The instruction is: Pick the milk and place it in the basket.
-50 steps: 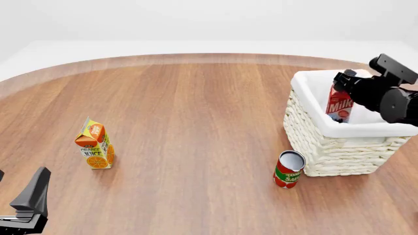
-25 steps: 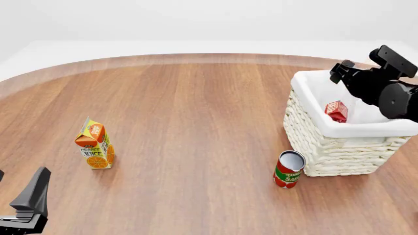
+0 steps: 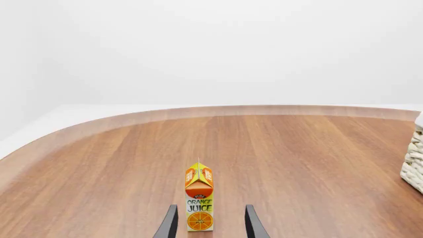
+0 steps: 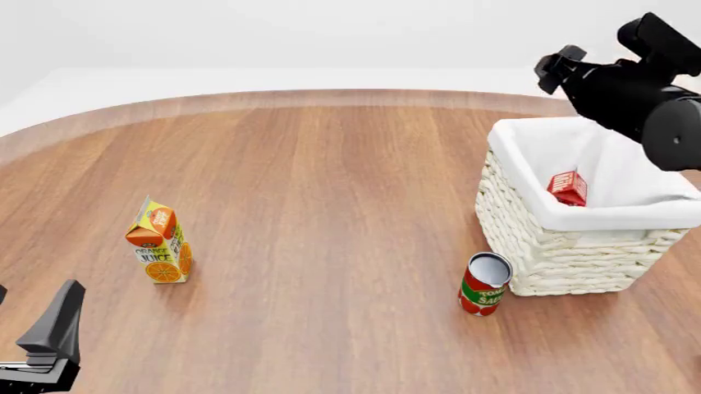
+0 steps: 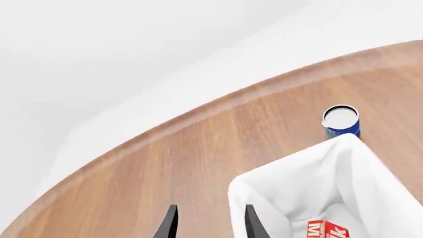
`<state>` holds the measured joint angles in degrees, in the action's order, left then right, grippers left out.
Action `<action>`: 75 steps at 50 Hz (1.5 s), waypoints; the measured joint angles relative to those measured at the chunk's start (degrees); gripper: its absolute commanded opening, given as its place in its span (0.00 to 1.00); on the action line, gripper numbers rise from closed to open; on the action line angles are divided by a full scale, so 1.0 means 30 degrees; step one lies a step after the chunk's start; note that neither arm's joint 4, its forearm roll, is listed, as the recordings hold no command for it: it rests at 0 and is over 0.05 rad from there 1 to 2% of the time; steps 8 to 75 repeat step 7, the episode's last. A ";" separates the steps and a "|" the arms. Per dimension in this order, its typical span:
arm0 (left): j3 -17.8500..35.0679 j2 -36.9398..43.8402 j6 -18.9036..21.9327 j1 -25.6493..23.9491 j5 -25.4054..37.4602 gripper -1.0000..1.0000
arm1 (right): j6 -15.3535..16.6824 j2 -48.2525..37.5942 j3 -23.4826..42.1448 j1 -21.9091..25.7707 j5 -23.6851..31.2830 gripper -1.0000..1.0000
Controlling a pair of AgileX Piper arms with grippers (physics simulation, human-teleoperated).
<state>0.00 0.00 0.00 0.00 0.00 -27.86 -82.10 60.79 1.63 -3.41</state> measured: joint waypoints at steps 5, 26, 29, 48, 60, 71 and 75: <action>0.0000 0.0000 0.0000 0.0000 0.0000 1.00 | 0.0120 0.0674 0.0601 0.0975 0.0376 1.00; 0.0000 0.0000 0.0000 0.0000 0.0000 1.00 | 0.0165 0.0901 0.0841 0.1364 0.0510 1.00; 0.0000 0.0000 0.0000 0.0000 0.0000 1.00 | 0.0165 0.0901 0.0841 0.1364 0.0510 1.00; 0.0000 0.0000 0.0000 0.0000 0.0000 1.00 | 0.0165 0.0901 0.0841 0.1364 0.0510 1.00; 0.0000 0.0000 0.0000 0.0000 0.0000 1.00 | 0.0165 0.0901 0.0841 0.1364 0.0510 1.00; 0.0000 0.0000 0.0000 0.0000 0.0000 1.00 | 0.0165 0.0901 0.0841 0.1364 0.0510 1.00; 0.0000 0.0000 0.0000 0.0000 0.0000 1.00 | 0.0165 0.0901 0.0841 0.1364 0.0510 1.00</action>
